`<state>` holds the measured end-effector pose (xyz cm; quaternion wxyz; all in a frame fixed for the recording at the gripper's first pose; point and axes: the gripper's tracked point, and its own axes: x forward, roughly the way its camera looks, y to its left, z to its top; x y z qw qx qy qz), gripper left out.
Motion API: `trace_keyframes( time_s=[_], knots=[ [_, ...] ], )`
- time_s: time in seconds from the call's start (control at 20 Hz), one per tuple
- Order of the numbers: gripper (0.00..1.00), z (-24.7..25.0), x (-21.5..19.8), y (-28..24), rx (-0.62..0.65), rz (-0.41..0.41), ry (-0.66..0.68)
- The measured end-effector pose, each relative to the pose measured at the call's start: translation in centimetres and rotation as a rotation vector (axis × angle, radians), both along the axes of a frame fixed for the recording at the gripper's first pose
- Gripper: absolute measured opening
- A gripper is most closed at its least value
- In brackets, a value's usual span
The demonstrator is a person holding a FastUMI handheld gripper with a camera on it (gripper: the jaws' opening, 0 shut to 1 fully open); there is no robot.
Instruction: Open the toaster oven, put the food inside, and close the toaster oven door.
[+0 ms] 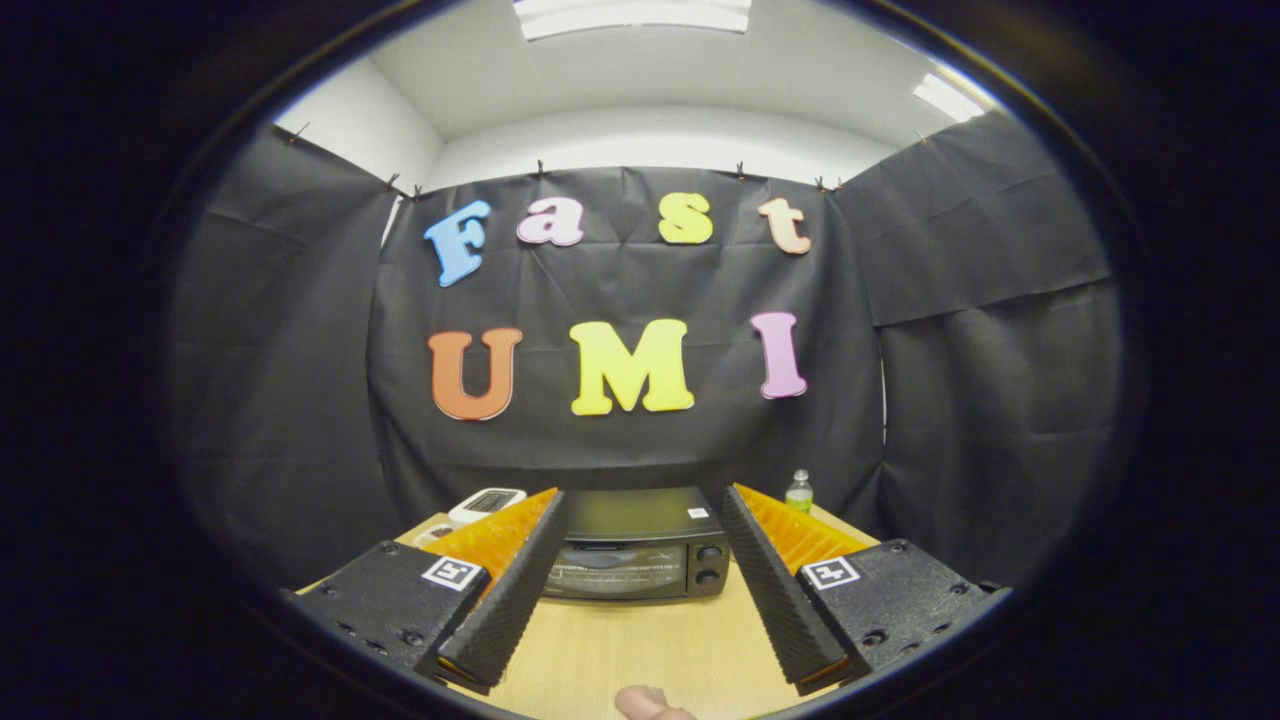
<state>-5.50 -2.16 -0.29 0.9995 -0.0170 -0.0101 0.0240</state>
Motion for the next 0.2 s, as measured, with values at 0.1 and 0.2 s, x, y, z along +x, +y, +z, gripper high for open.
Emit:
trace_keyframes(
  time_s=[0.1, 0.2],
  knots=[
    [1.0, 0.48, -0.52, 0.07, 0.01, 0.002, -0.013],
    [1.0, 0.52, -1.05, 0.12, -0.001, 0.007, -0.018]
  ],
)
